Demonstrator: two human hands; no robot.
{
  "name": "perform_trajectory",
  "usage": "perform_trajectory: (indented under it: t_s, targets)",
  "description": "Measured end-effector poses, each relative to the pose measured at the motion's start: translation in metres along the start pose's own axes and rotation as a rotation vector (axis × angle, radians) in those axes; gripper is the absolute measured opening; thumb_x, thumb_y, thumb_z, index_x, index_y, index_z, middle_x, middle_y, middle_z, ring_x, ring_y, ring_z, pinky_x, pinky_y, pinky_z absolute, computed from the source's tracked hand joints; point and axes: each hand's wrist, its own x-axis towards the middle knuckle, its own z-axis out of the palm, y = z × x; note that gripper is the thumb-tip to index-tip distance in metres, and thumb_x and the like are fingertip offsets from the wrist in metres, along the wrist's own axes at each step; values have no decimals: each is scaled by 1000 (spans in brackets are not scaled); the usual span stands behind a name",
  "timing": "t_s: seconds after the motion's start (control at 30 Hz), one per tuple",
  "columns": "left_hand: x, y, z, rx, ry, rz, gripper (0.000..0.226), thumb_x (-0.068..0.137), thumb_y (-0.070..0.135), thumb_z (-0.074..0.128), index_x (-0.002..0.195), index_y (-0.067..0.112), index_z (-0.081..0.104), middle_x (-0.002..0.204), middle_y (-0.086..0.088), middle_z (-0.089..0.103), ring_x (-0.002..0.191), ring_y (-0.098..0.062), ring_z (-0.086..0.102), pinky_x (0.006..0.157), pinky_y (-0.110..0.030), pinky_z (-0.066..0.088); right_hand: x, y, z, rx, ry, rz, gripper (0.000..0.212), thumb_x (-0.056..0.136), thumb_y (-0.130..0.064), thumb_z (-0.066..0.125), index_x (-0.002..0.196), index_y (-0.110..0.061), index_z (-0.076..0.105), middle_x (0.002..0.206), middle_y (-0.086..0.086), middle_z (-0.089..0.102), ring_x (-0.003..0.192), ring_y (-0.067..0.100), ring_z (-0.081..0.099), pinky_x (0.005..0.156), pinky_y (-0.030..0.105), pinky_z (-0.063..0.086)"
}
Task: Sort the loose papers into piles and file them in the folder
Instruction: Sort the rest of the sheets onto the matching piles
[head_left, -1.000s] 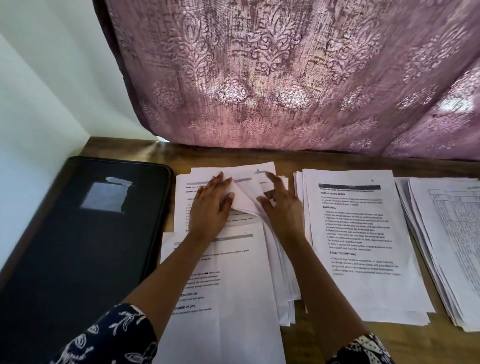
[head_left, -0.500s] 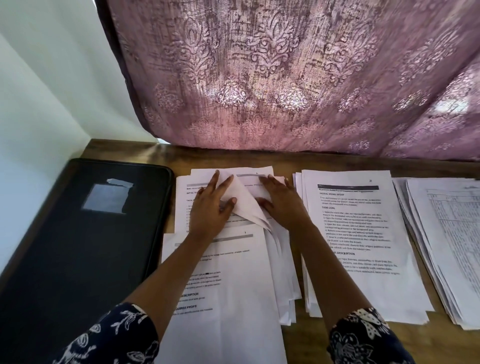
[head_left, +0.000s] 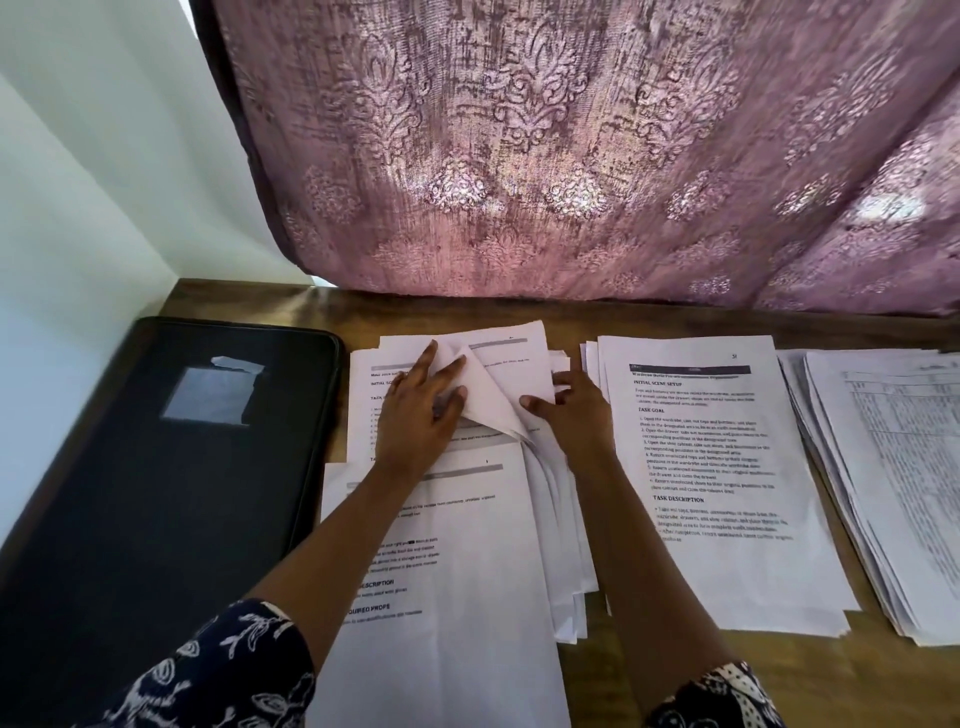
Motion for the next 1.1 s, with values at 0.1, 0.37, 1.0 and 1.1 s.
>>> perform_trajectory:
  t_s: [0.1,0.37,1.0,1.1]
  targets:
    - [0,4,-3,-73,21,-19,56,90,59,37,138,33,50,158,2,27,142,-22,30,111,-55,33,-4,-2,-1,-7,-25,-85,21,87,-27,69,78,-12,57,78,2,61,76,21,57,70,28,38]
    - [14,23,-18,-80,27,78,45,93,56,46,121,27,64,154,1,31,135,-18,39,101,-47,45,9,-31,-34,-39,194,-231,25,89,-28,66,98,-5,67,95,13,70,89,31,62,67,28,36]
    - [-22,14,-29,400,-271,179,89,80,68,58,151,27,25,156,3,30,145,-15,23,120,-49,3,-66,-81,-198,-621,688,-630,25,91,-30,62,103,-9,70,88,26,69,80,44,63,68,39,45]
    - [-37,15,-28,462,-260,218,90,75,73,57,147,24,36,152,1,38,141,-20,30,119,-48,6,-73,-74,-211,-623,654,-608,25,92,-28,61,100,-6,69,88,27,67,80,45,61,65,36,37]
